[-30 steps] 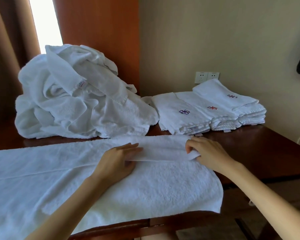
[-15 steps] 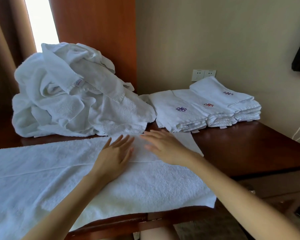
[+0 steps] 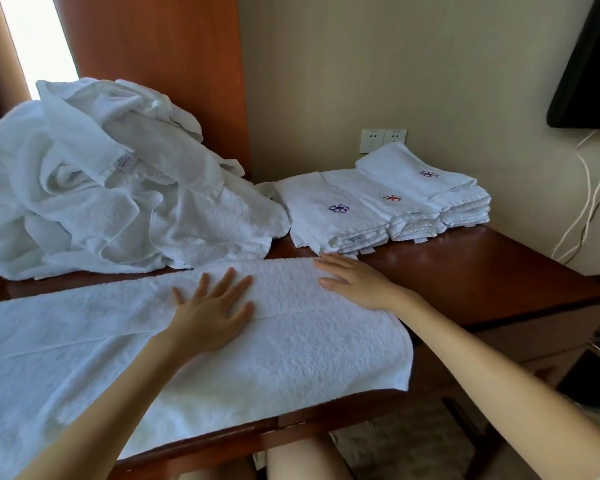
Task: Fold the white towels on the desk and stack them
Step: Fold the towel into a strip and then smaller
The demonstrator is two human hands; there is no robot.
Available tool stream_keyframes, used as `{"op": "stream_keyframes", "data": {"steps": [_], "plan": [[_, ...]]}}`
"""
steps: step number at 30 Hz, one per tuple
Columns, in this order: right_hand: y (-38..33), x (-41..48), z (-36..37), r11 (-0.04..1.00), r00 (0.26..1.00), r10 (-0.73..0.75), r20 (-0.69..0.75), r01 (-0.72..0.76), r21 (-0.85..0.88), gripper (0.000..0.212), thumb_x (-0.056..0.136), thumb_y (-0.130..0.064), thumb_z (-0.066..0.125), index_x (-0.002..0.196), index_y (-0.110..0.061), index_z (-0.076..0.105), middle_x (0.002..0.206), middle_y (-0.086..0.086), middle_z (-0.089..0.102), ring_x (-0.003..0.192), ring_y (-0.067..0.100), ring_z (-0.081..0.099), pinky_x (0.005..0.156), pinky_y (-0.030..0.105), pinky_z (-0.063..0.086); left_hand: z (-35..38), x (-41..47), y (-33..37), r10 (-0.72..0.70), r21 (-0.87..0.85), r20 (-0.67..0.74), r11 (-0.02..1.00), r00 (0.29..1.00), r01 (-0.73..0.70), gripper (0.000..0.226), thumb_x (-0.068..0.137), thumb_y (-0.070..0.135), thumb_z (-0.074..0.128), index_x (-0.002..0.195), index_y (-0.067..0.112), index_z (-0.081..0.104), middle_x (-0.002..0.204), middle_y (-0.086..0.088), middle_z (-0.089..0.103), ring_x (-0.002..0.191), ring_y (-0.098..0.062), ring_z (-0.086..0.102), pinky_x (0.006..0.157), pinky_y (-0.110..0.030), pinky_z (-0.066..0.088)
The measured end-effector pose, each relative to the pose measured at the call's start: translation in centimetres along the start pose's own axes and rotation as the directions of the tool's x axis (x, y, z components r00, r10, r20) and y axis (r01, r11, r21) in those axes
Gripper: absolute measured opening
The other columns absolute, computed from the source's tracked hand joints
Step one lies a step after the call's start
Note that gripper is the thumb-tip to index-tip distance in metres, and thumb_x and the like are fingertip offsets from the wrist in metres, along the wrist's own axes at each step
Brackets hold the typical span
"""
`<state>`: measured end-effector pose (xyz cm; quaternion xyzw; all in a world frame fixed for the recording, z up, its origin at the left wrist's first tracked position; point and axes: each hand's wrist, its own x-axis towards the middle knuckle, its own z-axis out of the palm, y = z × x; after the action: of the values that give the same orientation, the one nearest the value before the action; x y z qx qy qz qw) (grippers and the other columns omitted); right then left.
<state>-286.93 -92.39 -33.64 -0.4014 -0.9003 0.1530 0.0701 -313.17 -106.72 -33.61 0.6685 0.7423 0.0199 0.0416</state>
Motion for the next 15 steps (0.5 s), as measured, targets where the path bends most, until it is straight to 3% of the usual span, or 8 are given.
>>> {"op": "stream_keyframes", "data": {"steps": [3, 5, 7, 11, 15], "plan": [[0.0, 0.5, 0.4, 1.0, 0.998, 0.008, -0.059, -0.006, 0.031, 0.057, 0.099, -0.055, 0.036, 0.151, -0.034, 0.026, 0.161, -0.013, 0.014, 0.147, 0.004, 0.007, 0.116, 0.027, 0.005, -0.8, -0.9, 2.6, 0.045, 0.064, -0.078, 0.997, 0.996, -0.04, 0.057, 0.099, 0.057, 0.018, 0.152, 0.042, 0.009, 0.162, 0.008, 0.004, 0.149, -0.027, 0.003, 0.113, -0.065, -0.008], [-0.1, 0.6, 0.5, 0.996, 0.983, 0.014, -0.184, 0.001, 0.084, 0.054, 0.096, -0.053, 0.048, 0.145, -0.031, 0.041, 0.156, -0.011, 0.028, 0.145, 0.007, 0.018, 0.115, 0.027, 0.013, -0.3, -2.5, 5.1, 0.265, 0.027, -0.127, 0.964, 0.956, -0.264, 0.064, 0.092, 0.07, 0.012, 0.151, 0.045, 0.015, 0.161, 0.011, 0.008, 0.149, -0.018, 0.004, 0.116, -0.056, -0.011], [-0.4, 0.1, 0.3, 0.994, 0.937, -0.047, -0.345, 0.078, 0.074, 0.046, 0.093, -0.044, 0.06, 0.134, -0.025, 0.057, 0.146, -0.007, 0.045, 0.141, 0.011, 0.029, 0.114, 0.028, 0.023, 0.4, -4.0, 7.6, 0.389, -0.063, -0.037, 0.919, 0.921, -0.39, 0.08, 0.078, 0.085, 0.004, 0.15, 0.05, 0.008, 0.161, 0.015, -0.003, 0.149, -0.014, -0.008, 0.118, -0.045, -0.012], [-1.8, -2.8, 0.0, 0.968, 0.823, -0.242, -0.514, 0.239, -0.073, 0.024, 0.091, -0.028, 0.066, 0.112, -0.017, 0.07, 0.12, -0.004, 0.06, 0.118, 0.015, 0.049, 0.097, 0.032, 0.041, 1.3, -3.6, 8.9, 0.353, 0.035, -0.025, 0.935, 0.935, -0.352, 0.08, 0.08, 0.08, 0.015, 0.15, 0.047, -0.001, 0.161, 0.013, -0.011, 0.147, -0.018, -0.017, 0.118, -0.049, -0.009], [-3.5, -8.4, 1.7, 0.911, 0.761, -0.409, -0.503, 0.376, -0.172, 0.03, 0.091, -0.041, 0.06, 0.107, -0.018, 0.07, 0.104, -0.006, 0.061, 0.096, 0.011, 0.055, 0.08, 0.023, 0.044, 1.5, -3.5, 8.6, 0.37, 0.026, -0.058, 0.929, 0.927, -0.369, 0.084, 0.074, 0.082, 0.009, 0.15, 0.047, 0.0, 0.161, 0.013, -0.007, 0.148, -0.017, -0.015, 0.119, -0.047, -0.007]]}}
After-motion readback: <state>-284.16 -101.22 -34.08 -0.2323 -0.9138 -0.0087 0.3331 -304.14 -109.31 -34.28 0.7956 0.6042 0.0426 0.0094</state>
